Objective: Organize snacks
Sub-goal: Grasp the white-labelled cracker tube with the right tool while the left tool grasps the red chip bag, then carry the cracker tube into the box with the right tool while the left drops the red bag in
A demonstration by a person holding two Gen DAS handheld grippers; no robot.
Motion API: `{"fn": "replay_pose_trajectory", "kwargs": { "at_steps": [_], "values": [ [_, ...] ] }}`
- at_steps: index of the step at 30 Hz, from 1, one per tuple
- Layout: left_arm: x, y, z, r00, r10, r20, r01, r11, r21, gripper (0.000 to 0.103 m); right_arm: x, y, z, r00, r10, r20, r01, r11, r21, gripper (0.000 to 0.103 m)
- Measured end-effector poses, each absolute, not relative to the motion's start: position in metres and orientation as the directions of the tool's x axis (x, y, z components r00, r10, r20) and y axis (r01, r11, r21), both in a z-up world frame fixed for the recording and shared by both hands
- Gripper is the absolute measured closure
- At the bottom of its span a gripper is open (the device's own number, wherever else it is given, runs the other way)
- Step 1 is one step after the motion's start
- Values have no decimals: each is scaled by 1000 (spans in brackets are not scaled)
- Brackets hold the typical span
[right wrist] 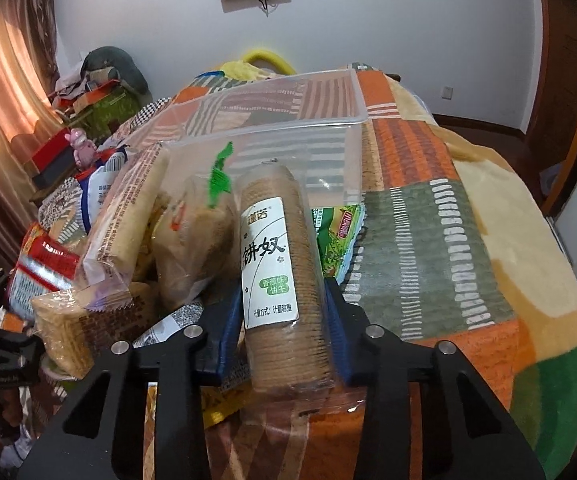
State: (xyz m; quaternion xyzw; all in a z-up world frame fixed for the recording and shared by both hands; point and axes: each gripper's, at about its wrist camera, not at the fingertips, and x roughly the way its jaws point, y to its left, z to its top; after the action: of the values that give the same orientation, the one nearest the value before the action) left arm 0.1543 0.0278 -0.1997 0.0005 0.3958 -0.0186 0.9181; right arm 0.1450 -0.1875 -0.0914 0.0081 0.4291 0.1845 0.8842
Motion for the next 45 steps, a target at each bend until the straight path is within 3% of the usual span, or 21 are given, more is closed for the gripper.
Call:
{"fn": "replay_pose_trajectory", "kwargs": {
  "at_steps": [3, 4, 5, 11, 28, 39, 45],
  "values": [
    [149, 34, -193, 691, -67, -720, 45, 998, -50, 45, 143, -191, -90, 568, 333, -753, -315, 933, 175, 70],
    [147, 35, -189, 692, -88, -717, 59, 996, -65, 58, 143, -191, -89, 568, 333, -752, -312, 933, 178, 70],
    [145, 35, -187, 689, -98, -718, 68, 995, -71, 64, 143, -192, -90, 569, 334, -751, -309, 934, 181, 70],
    [135, 28, -169, 715, -97, -692, 88, 995, -49, 81, 138, -192, -84, 585, 325, -743, -297, 938, 176, 71],
    [146, 38, -94, 820, -118, -561, 98, 993, -65, 81, 142, -193, -40, 690, 324, -647, -308, 941, 143, 71],
    [208, 30, -68, 833, -178, -524, 137, 984, -117, 81, 171, -180, -17, 740, 347, -576, -326, 934, 144, 71],
    [249, 14, -65, 836, -151, -527, 132, 988, -74, 81, 200, -169, -14, 758, 335, -560, -324, 938, 122, 71]
  ]
}}
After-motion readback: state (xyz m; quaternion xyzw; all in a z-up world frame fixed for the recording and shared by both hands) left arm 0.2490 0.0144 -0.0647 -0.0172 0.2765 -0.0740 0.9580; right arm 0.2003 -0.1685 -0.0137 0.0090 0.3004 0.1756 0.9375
